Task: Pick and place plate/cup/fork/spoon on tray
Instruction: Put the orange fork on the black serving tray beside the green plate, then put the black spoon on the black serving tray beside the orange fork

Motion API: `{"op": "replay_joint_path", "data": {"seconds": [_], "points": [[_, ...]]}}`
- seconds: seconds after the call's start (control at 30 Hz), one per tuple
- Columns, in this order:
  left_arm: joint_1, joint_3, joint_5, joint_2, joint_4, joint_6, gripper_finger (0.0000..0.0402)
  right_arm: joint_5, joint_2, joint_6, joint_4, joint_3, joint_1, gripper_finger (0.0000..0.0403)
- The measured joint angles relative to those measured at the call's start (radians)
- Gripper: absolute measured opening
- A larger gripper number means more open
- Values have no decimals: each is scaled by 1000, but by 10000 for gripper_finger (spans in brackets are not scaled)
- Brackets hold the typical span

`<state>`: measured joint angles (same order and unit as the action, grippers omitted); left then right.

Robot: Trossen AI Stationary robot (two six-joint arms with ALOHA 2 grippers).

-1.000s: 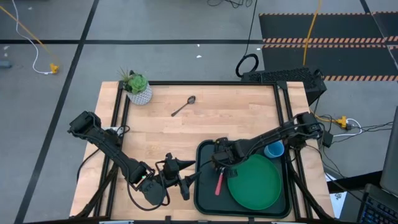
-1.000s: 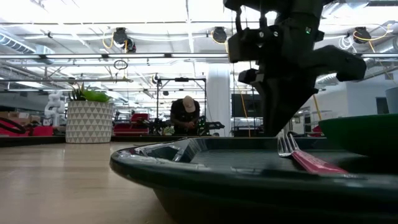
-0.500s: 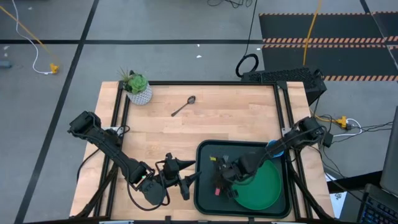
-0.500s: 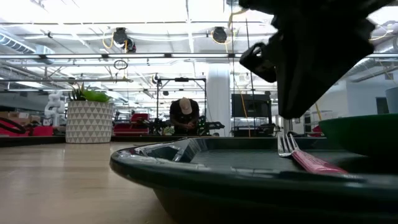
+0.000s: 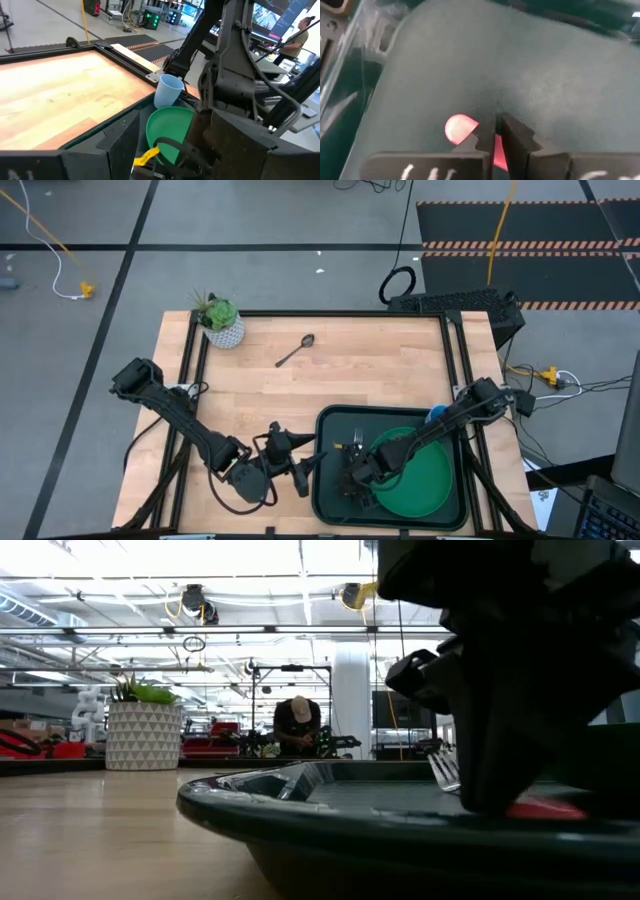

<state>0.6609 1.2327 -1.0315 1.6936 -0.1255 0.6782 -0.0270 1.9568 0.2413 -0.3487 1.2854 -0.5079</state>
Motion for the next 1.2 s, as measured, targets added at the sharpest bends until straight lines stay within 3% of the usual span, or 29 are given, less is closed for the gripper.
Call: {"op": "replay_joint_path", "data": {"seconds": [1.0,1.2], "points": [[0,1,12,0,-7,-27,246,-56,-23,-17,-80,0,-10,22],[0,1,12,0,-7,-27,246,-55,-76,-43,-67,-1,-10,22]]}}
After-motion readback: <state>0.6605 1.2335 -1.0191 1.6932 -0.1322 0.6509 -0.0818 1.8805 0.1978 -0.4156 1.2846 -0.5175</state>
